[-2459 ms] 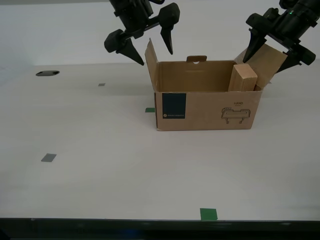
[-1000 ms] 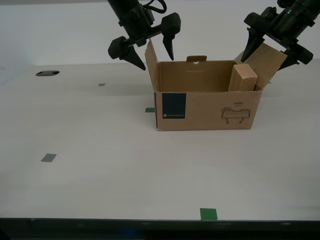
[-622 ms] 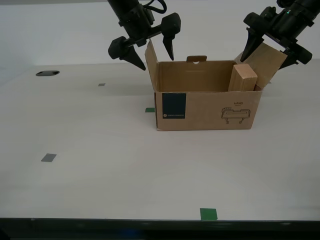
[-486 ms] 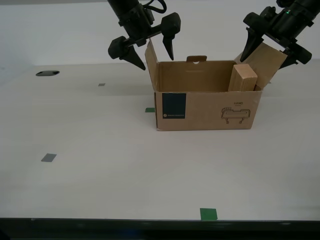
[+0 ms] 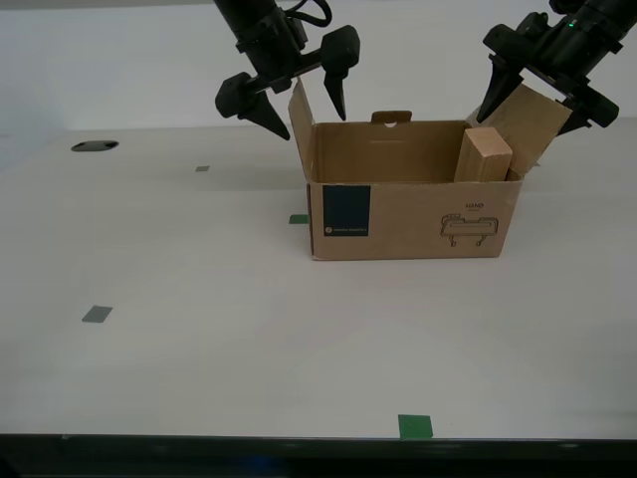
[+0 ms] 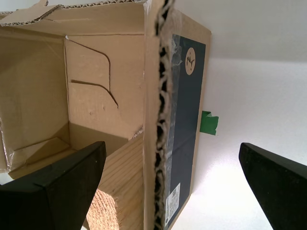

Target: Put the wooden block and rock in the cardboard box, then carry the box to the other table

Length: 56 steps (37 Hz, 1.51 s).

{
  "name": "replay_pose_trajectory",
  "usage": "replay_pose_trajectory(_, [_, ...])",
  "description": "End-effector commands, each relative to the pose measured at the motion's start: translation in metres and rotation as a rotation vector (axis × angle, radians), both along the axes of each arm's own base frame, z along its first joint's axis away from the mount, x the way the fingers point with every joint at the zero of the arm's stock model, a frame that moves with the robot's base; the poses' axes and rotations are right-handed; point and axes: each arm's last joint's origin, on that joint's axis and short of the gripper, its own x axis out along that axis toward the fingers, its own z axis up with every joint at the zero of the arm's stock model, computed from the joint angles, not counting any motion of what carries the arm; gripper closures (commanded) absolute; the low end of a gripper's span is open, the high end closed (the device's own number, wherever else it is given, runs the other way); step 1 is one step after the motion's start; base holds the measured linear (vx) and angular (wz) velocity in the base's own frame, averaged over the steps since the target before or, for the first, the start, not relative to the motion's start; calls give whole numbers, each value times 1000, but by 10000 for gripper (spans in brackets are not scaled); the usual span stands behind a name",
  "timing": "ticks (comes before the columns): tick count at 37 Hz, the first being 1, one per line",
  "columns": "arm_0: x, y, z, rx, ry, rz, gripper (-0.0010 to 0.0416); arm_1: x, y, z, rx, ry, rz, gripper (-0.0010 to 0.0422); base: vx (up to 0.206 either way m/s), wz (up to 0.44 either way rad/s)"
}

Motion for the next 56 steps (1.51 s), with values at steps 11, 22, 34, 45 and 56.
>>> replay_pose_trajectory(11, [0,1,0,7,8,-10,26,0,0,0,1,2,3,19,0,0])
replay_pose_trajectory(22, [0,2,0,7,10,-9,80,0,0,0,2,4,3,19,0,0])
replay_pose_trajectory(34, [0,3,0,7,10,-8,152,0,0,0,3,5,3,94,0,0])
replay_pose_trajectory(45, [0,3,0,7,9,-8,224,0,0,0,0,1,3,226,0,0])
replay_pose_trajectory(56, [0,3,0,7,8,-7,312,1,-1,1,-6,-9,2,327,0,0])
